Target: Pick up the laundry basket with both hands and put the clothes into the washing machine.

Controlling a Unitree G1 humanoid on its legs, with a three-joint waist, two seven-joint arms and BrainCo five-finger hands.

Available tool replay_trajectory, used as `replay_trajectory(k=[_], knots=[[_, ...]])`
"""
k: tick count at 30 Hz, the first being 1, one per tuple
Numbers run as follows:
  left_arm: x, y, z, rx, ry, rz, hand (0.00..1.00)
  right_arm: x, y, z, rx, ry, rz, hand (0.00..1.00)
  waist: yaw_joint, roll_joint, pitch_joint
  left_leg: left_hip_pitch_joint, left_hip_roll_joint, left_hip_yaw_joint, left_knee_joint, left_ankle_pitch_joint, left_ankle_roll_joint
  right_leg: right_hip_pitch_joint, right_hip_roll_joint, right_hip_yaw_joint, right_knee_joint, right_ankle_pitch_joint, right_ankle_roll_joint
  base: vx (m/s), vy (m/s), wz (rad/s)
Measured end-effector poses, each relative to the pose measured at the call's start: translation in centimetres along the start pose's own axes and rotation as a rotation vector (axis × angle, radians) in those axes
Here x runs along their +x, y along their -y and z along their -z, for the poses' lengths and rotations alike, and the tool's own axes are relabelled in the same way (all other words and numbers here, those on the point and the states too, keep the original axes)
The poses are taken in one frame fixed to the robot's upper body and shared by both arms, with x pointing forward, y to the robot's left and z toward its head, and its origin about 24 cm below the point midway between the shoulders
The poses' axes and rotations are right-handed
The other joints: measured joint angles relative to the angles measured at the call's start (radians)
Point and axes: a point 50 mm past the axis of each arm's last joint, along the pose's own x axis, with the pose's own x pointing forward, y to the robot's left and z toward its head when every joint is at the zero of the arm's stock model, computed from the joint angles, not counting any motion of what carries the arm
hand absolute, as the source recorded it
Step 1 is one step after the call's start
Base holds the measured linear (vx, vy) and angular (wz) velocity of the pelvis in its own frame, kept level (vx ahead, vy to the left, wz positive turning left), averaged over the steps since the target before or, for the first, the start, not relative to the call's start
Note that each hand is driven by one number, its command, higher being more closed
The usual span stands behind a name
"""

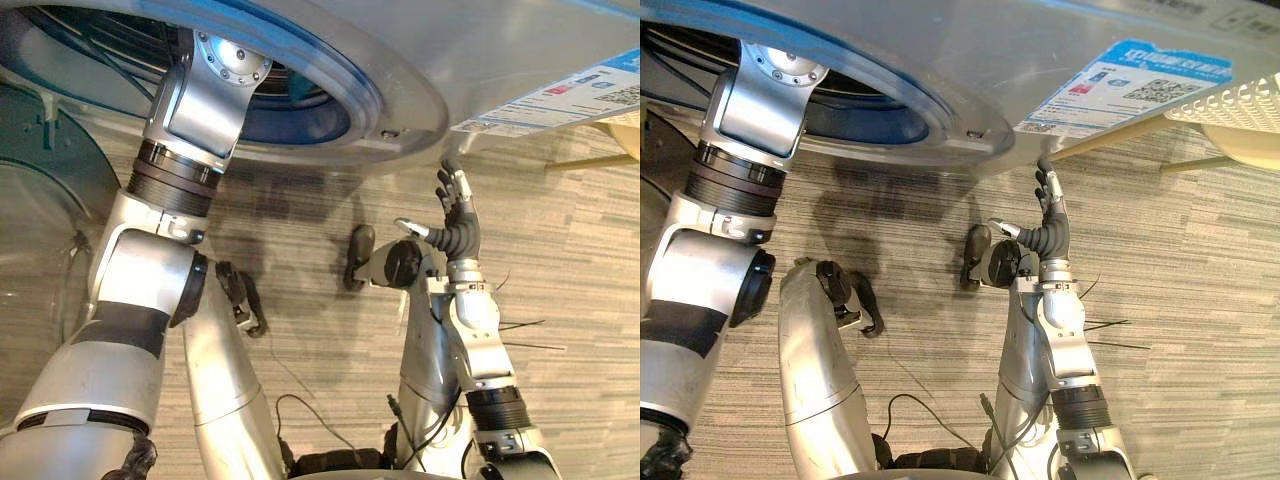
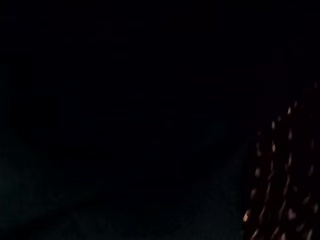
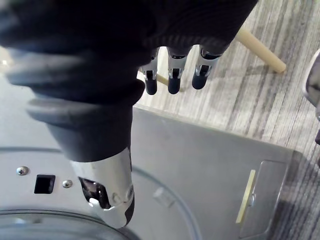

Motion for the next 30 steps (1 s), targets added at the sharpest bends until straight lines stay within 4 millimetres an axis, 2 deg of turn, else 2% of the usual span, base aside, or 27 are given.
replay_trajectory(k=[2,4,8,13,16,18,21,22,24,26,30], knots=[[-0.8,2.0,2.6,0.07,-0.133,0.14,0.0,0.0,-0.1,0.0,0.004,-0.002,-0.025,0.0,-0.001,0.0,0.0,0.0,0.001,-0.001,-0.001,0.0,0.0,0.0,0.002,0.0,0.0,0.0,0.001,0.03,-0.019,-0.01],[-1.8,3.1,4.0,0.069,-0.21,0.214,0.0,0.0,-0.1,0.0,0.016,-0.003,-0.032,0.0,-0.001,0.0,0.0,0.0,0.001,-0.001,0.001,-0.001,-0.001,0.0,0.004,0.001,0.0,-0.001,0.002,0.03,-0.013,-0.02],[-3.5,4.5,5.8,0.056,-0.29,0.315,0.0,0.0,0.0,0.1,0.029,-0.007,-0.051,0.0,0.0,0.0,0.0,0.0,0.003,-0.001,0.016,-0.003,-0.001,0.0,0.011,0.006,0.013,-0.003,0.004,0.01,-0.006,0.0],[-3.7,3.5,6.6,0.014,-0.327,0.27,0.0,-0.2,0.1,0.2,0.027,-0.014,-0.059,0.0,0.008,-0.003,-0.001,0.008,0.003,0.004,0.018,-0.003,0.0,0.0,0.008,0.013,0.019,-0.003,0.004,0.0,-0.005,0.01],[-3.8,2.0,6.8,-0.015,-0.324,0.198,0.0,-0.4,0.1,0.3,0.024,-0.019,-0.058,0.0,0.012,-0.003,-0.001,0.014,0.004,0.006,0.014,-0.002,0.0,0.003,0.004,0.014,0.022,-0.003,0.003,0.01,-0.009,0.02],[-4.2,1.3,7.4,-0.062,-0.351,0.136,0.0,-0.7,0.2,0.4,0.021,-0.028,-0.057,0.0,0.013,-0.003,-0.001,0.024,0.001,0.008,0.009,-0.002,0.0,0.013,-0.002,0.013,0.023,-0.006,-0.002,0.03,-0.023,0.08],[-6.3,1.3,9.5,-0.175,-0.449,0.082,0.0,-1.7,0.3,1.2,0.004,-0.082,-0.06,0.0,0.017,-0.003,-0.002,0.062,-0.001,0.014,-0.015,-0.001,-0.002,0.048,-0.005,0.011,0.01,-0.01,-0.005,0.04,-0.029,0.08],[-8.2,2.2,10.8,-0.295,-0.525,0.086,0.0,-2.3,0.3,1.8,-0.01,-0.127,-0.065,0.0,0.021,-0.003,-0.002,0.094,-0.001,0.022,-0.043,0.002,-0.007,0.077,-0.004,0.009,-0.01,-0.012,-0.003,0.05,-0.031,0.05],[-9.3,3.1,11.3,-0.394,-0.562,0.107,0.0,-2.6,0.2,2.4,-0.014,-0.16,-0.075,0.0,0.027,-0.003,-0.002,0.115,-0.002,0.024,-0.065,0.008,-0.014,0.1,-0.003,0.005,-0.029,-0.012,-0.003,0.04,-0.025,0.06],[-9.8,4.5,10.5,-0.568,-0.553,0.149,0.0,-3.0,0.1,3.2,-0.013,-0.214,-0.081,0.0,0.047,-0.003,-0.003,0.15,-0.005,0.032,-0.113,0.027,-0.015,0.136,-0.001,-0.002,-0.066,-0.011,-0.004,0.05,-0.042,0.1],[-11.2,5.5,10.8,-0.59,-0.566,0.21,0.0,-3.1,-0.6,3.5,-0.011,-0.24,-0.123,0.0,0.049,-0.001,-0.005,0.182,-0.005,0.034,-0.171,0.047,-0.024,0.174,0.004,-0.017,-0.115,-0.007,-0.009,0.05,-0.04,0.03]])
